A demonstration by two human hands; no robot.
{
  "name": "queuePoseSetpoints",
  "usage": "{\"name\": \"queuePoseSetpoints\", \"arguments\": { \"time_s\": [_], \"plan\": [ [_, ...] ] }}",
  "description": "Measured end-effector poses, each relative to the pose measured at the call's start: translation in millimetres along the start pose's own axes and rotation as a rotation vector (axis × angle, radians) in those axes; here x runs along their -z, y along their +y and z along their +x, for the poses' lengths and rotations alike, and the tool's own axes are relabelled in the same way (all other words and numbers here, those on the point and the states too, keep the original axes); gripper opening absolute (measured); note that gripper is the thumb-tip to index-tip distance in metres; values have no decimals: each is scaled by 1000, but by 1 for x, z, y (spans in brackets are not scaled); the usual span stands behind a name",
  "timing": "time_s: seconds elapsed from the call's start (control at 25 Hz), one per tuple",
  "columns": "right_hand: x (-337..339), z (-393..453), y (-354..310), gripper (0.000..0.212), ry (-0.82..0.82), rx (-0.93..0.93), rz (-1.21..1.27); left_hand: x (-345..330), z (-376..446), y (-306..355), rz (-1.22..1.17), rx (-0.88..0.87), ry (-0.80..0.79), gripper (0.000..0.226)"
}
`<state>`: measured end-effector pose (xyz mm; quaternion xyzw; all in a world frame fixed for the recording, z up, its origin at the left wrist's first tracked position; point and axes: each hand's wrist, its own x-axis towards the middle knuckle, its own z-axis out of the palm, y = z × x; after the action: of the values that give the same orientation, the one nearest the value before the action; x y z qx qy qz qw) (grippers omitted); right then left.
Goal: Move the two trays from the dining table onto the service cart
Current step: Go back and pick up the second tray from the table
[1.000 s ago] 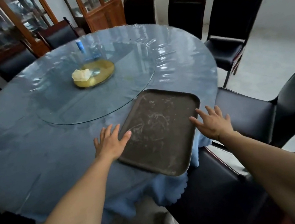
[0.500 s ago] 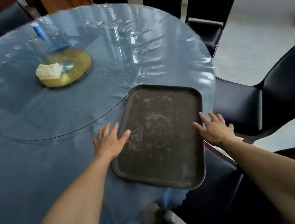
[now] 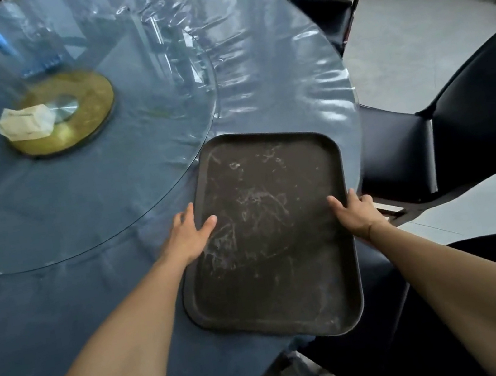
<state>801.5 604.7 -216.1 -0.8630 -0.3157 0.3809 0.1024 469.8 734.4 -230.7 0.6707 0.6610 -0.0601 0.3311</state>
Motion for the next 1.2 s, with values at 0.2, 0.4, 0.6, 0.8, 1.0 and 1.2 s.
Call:
{"name": "queuePoseSetpoints", "arguments": {
  "time_s": [0.2, 0.4, 0.6, 0.8, 1.0, 1.2],
  "plan": [
    [-6, 16, -5, 80, -11, -61, 172, -5, 20, 16, -173, 71, -32, 89],
    [-5, 22, -6, 82, -60, -182, 420, 5, 41, 28, -381, 235, -137, 96],
    [6, 18, -13, 82, -218, -344, 756, 22, 42, 39, -566, 385, -248, 92],
    [20, 7, -19, 83, -215, -363, 706, 34, 33, 45, -572, 400, -288, 92],
    [54, -14, -26, 85, -172, -324, 694, 59, 14, 61, -597, 340, -330, 90],
    [92, -49, -28, 94, -168, -300, 723, 87, -10, 91, -628, 243, -335, 72]
  ]
}}
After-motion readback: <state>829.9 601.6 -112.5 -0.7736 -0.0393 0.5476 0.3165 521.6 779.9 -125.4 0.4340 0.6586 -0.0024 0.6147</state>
